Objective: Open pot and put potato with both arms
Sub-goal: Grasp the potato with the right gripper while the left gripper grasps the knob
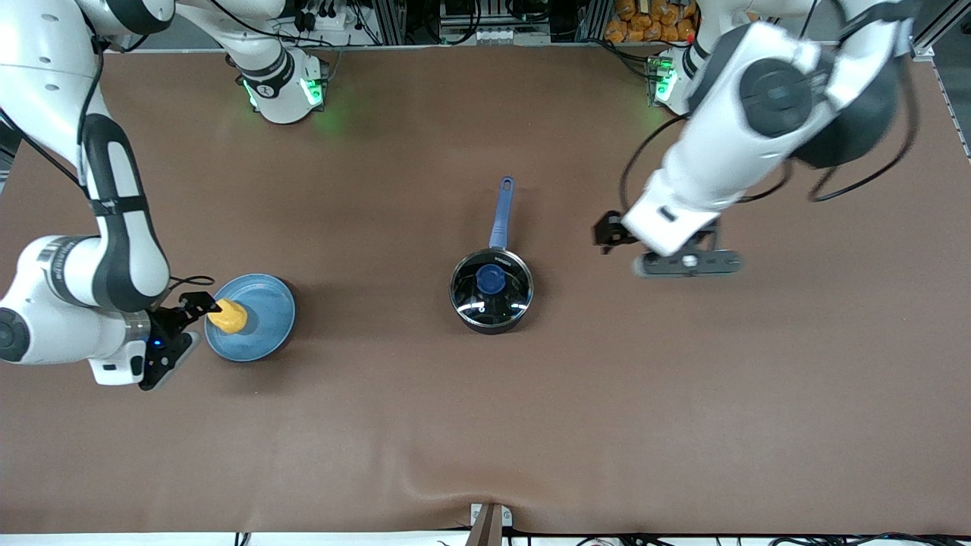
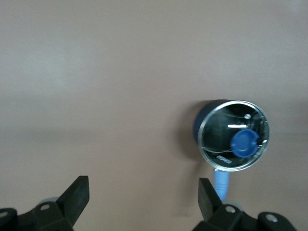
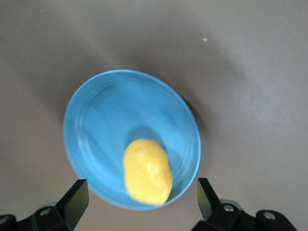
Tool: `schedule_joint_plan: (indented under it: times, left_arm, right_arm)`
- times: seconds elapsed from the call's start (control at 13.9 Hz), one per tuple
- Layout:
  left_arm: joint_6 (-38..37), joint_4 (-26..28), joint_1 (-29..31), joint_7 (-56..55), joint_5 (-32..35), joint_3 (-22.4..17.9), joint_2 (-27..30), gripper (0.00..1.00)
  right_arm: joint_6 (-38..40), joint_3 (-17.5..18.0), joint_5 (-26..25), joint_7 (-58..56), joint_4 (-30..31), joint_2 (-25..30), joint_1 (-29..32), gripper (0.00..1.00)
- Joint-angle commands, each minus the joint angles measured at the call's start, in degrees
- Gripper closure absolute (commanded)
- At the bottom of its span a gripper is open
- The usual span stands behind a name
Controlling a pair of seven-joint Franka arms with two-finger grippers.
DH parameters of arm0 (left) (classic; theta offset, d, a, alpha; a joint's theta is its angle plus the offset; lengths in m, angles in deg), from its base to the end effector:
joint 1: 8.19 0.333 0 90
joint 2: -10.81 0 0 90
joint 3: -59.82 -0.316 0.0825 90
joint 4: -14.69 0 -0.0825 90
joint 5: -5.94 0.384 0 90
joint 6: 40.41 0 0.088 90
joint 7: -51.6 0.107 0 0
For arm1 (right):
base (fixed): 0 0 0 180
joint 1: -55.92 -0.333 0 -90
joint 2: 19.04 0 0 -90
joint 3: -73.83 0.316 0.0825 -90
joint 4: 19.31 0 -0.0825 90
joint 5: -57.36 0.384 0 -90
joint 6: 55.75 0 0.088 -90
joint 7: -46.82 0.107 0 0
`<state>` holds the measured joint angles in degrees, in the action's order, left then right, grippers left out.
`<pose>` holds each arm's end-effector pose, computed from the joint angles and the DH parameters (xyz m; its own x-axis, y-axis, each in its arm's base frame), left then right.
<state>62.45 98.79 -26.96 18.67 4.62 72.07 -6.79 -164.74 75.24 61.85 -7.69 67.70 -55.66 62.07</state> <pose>0.5702 -0.3244 0.5111 0.9986 0.0476 -0.0250 0.0496 -0.9950 0.0871 0.6763 -0.0527 0.2680 0.6642 0.7430 -0.0823 0.7072 -0.6603 -0.2530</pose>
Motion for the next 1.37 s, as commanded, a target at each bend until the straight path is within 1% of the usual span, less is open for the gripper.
schedule_joint_plan:
  times: [0.0,0.07,0.22,0.36,0.43,0.65,0.86,0.93,1.15,1.22,1.29]
  left_arm:
    - [2.25,-4.29,-4.15,-4.33,1.41,-0.38,-5.68,0.00]
    - [3.56,-4.56,-6.08,-3.55,1.93,-0.64,-7.26,0.00]
    - [6.46,-5.00,-9.59,-3.01,5.44,-0.65,-10.07,0.00]
    - [7.44,-6.92,-12.94,-3.37,5.89,-1.08,-13.67,0.00]
    - [8.31,-7.98,-13.48,-3.37,5.80,-1.09,-15.43,0.00]
    - [13.14,-8.43,-15.59,-3.72,5.89,-1.17,-19.48,0.00]
    - [17.19,-9.04,-16.20,-4.50,5.89,-1.17,-22.82,0.00]
    - [18.50,-9.04,-16.90,-5.47,5.89,-1.35,-23.35,0.00]
    - [18.87,-8.95,-18.05,-7.58,5.89,-1.97,-24.67,0.00]
    - [18.87,-8.95,-18.05,-8.28,5.89,-1.97,-24.77,0.00]
    - [18.87,-8.95,-18.05,-9.77,5.89,-1.97,-24.77,0.00]
  right_arm:
    - [-5.86,0.17,0.95,-4.89,4.47,0.94,0.26,0.00]
    - [-7.36,0.17,0.95,-5.95,5.70,1.11,0.26,0.00]
    - [-11.57,0.17,0.86,-8.84,8.77,1.64,0.17,0.00]
    - [-14.58,0.17,0.86,-9.65,11.59,1.73,0.43,0.00]
    - [-14.67,0.17,0.86,-9.65,11.95,1.73,0.61,0.00]
    - [-14.93,0.26,0.95,-9.82,13.53,1.64,1.14,0.00]
    - [-15.02,0.26,0.95,-9.91,14.94,1.64,1.66,0.00]
    - [-15.02,0.26,0.95,-9.91,15.20,1.55,1.75,0.00]
    - [-15.02,0.26,0.95,-10.17,15.20,1.55,1.67,0.00]
    - [-15.02,0.26,0.95,-10.61,15.20,1.55,1.58,0.15]
    - [-15.02,0.26,0.95,-10.79,15.12,1.55,1.58,0.34]
